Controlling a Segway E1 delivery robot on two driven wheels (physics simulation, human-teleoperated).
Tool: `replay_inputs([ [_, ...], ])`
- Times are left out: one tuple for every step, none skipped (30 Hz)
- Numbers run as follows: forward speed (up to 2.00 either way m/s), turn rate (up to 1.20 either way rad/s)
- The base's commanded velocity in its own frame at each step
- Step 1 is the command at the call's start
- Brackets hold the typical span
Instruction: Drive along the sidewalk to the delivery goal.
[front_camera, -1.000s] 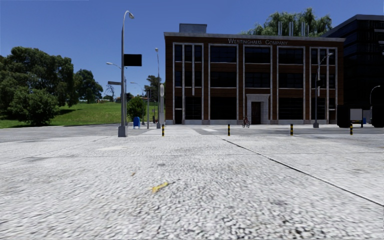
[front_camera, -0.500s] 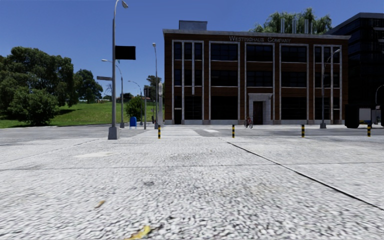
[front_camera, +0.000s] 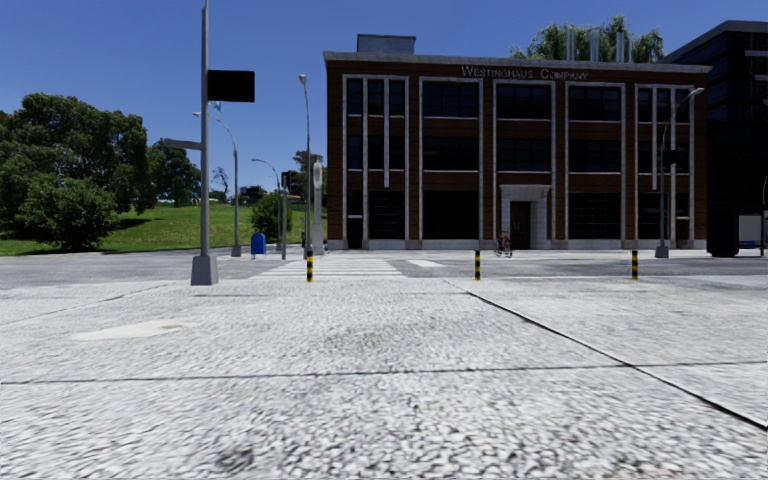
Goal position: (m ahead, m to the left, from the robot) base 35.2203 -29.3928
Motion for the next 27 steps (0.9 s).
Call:
replay_inputs([
  [2.00, 0.00],
  [2.00, 0.00],
  [2.00, 0.00],
  [2.00, 0.00],
  [2.00, 0.00],
  [2.00, 0.00],
  [2.00, 0.00],
  [2.00, 0.00],
  [2.00, 0.00],
  [2.00, 0.00],
  [2.00, 0.00],
  [2.00, 0.00],
  [2.00, 0.00],
  [2.00, 0.00],
  [2.00, 0.00],
  [2.00, 0.00],
  [2.00, 0.00],
  [2.00, 0.00],
  [2.00, 0.00],
  [2.00, 0.00],
  [2.00, 0.00],
  [2.00, 0.00],
  [2.00, 0.00],
  [2.00, 0.00],
  [2.00, 0.00],
  [2.00, 0.00],
  [2.00, 0.00],
])
